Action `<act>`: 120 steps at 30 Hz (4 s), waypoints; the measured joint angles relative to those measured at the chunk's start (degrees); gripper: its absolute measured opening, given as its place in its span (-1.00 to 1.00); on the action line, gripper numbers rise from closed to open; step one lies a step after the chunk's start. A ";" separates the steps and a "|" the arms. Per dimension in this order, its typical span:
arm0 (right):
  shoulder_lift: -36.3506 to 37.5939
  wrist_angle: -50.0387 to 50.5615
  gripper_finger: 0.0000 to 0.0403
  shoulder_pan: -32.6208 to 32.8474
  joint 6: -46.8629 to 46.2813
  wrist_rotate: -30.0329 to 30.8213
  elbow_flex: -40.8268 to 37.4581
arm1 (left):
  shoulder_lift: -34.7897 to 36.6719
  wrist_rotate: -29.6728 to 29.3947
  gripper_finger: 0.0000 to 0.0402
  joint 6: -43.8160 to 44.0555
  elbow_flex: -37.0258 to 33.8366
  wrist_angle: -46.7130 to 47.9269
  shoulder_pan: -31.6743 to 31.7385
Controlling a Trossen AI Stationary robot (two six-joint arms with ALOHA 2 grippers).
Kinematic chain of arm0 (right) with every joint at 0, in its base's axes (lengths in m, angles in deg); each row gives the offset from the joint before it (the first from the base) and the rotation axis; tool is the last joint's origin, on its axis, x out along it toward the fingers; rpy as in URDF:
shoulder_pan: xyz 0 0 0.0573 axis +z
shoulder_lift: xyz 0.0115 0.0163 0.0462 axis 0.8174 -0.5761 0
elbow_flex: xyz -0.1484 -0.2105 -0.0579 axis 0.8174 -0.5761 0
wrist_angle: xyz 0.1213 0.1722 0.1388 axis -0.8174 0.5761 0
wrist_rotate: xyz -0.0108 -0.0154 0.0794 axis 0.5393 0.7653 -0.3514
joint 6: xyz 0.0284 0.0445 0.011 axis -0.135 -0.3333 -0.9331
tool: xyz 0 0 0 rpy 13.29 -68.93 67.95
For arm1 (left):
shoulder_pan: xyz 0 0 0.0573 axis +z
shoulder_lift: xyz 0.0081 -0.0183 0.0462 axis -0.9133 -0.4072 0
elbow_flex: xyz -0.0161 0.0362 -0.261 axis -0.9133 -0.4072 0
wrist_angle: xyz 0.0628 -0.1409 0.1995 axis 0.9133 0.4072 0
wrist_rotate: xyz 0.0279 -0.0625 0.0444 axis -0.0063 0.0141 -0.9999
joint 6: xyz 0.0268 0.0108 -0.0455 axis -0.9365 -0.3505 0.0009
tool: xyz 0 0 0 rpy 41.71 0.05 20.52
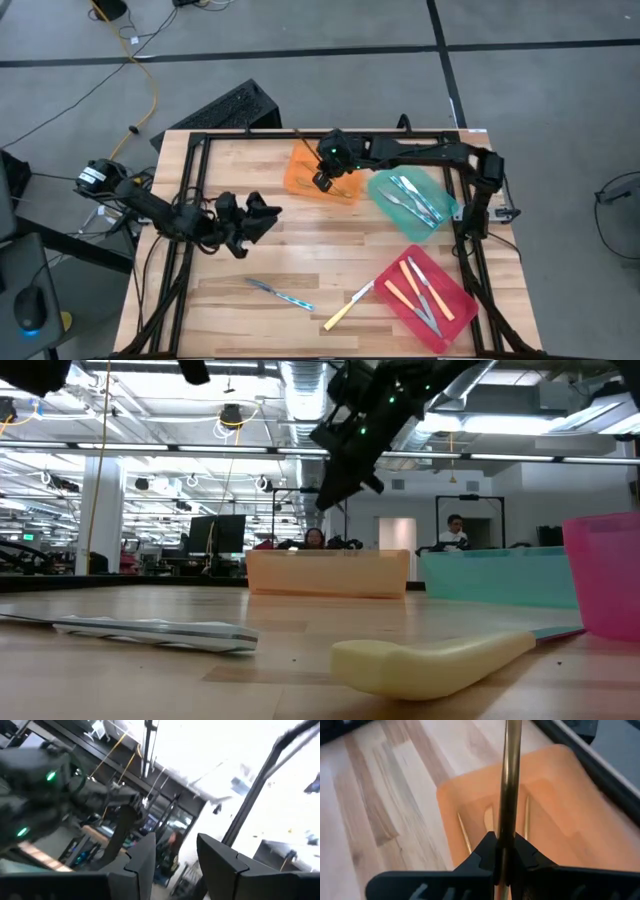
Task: Sort silverware by color (type)
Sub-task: Put the gold knife into the orange bin, then put the white patterned knife into the blue bin
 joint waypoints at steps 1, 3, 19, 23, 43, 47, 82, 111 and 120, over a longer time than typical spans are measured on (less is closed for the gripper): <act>-0.91 -0.30 -0.86 0.01 0.38 -0.04 0.00 | 0.01 -0.53 -0.37 0.62 0.68 -0.04 0.00; -2.18 -0.41 -0.86 -0.09 0.77 -0.10 0.00 | 0.04 -1.58 -0.37 0.97 2.01 0.14 0.08; -6.51 4.97 -0.86 -2.73 4.23 3.25 0.00 | 14.92 6.39 -0.48 11.31 18.20 57.59 16.83; -6.51 7.72 -0.86 -4.04 3.96 3.51 -0.02 | 17.54 6.68 -0.49 11.44 20.50 67.00 21.38; -12.15 9.27 -0.86 -3.57 4.25 2.01 0.05 | 19.05 17.27 -0.49 3.89 20.47 72.09 27.58; -12.24 9.27 -0.86 -3.68 4.48 1.84 -0.02 | 19.31 17.08 -0.49 4.07 15.37 63.85 27.58; -14.75 9.37 -0.63 -5.19 3.78 0.09 -0.02 | 22.90 8.45 -0.49 24.67 -23.55 3.62 27.96; -6.37 41.50 -0.03 -2.49 15.07 -3.12 47.05 | 22.83 18.73 -0.35 12.84 -4.88 53.20 21.60; 12.45 47.83 -0.04 0.38 13.99 -1.74 45.07 | 21.62 13.76 -0.35 12.92 -4.80 51.99 20.00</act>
